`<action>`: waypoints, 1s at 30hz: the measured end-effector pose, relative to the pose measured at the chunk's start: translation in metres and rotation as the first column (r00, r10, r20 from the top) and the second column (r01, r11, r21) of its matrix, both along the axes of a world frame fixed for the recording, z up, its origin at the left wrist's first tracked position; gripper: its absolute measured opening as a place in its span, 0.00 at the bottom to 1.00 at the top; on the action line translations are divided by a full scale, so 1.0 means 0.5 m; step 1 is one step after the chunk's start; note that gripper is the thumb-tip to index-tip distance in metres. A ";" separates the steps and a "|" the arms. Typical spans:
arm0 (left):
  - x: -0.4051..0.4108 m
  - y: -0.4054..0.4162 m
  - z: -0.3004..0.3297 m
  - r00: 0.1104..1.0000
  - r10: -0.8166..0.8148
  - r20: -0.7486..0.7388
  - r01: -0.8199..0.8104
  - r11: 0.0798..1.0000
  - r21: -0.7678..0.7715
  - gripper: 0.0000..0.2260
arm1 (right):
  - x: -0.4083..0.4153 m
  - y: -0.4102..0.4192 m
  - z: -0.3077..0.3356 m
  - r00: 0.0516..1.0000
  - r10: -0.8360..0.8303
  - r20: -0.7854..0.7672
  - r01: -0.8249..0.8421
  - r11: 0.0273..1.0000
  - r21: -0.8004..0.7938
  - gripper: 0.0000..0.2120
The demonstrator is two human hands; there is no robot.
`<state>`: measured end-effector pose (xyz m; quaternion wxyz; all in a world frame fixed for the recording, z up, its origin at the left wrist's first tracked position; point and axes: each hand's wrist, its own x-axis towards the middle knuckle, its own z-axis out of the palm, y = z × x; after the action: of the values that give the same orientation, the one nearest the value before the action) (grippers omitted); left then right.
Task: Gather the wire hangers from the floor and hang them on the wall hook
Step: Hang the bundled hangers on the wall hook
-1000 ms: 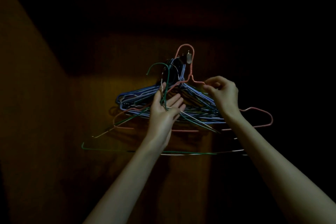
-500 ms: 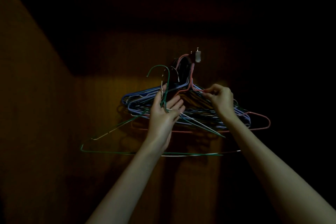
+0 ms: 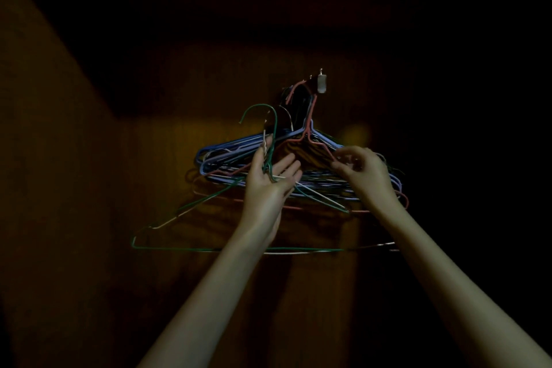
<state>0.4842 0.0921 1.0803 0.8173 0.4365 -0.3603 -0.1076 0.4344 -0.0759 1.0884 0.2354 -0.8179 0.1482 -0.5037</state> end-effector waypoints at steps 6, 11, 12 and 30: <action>-0.013 0.009 -0.008 1.000 -0.005 -0.007 0.005 1.000 0.011 0.33 | -0.052 0.071 -0.050 0.941 0.313 -0.128 -0.306 0.949 0.071 0.03; -0.020 0.018 -0.013 1.000 -0.024 -0.007 0.024 0.999 0.023 0.33 | -0.071 0.095 -0.059 0.933 0.330 -0.144 -0.327 0.944 0.043 0.04; -0.022 0.019 -0.013 1.000 -0.027 -0.004 0.027 0.999 0.025 0.33 | -0.072 0.097 -0.059 0.935 0.324 -0.146 -0.322 0.946 0.038 0.05; -0.034 0.038 -0.006 0.999 -0.053 -0.009 0.053 0.998 -0.029 0.36 | -0.119 0.069 -0.033 0.983 0.178 -0.042 -0.175 0.982 0.074 0.04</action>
<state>0.4671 0.1109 1.0773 0.8221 0.4145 -0.3692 -0.1263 0.3750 -0.0412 1.0719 0.3042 -0.8309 0.0983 -0.4554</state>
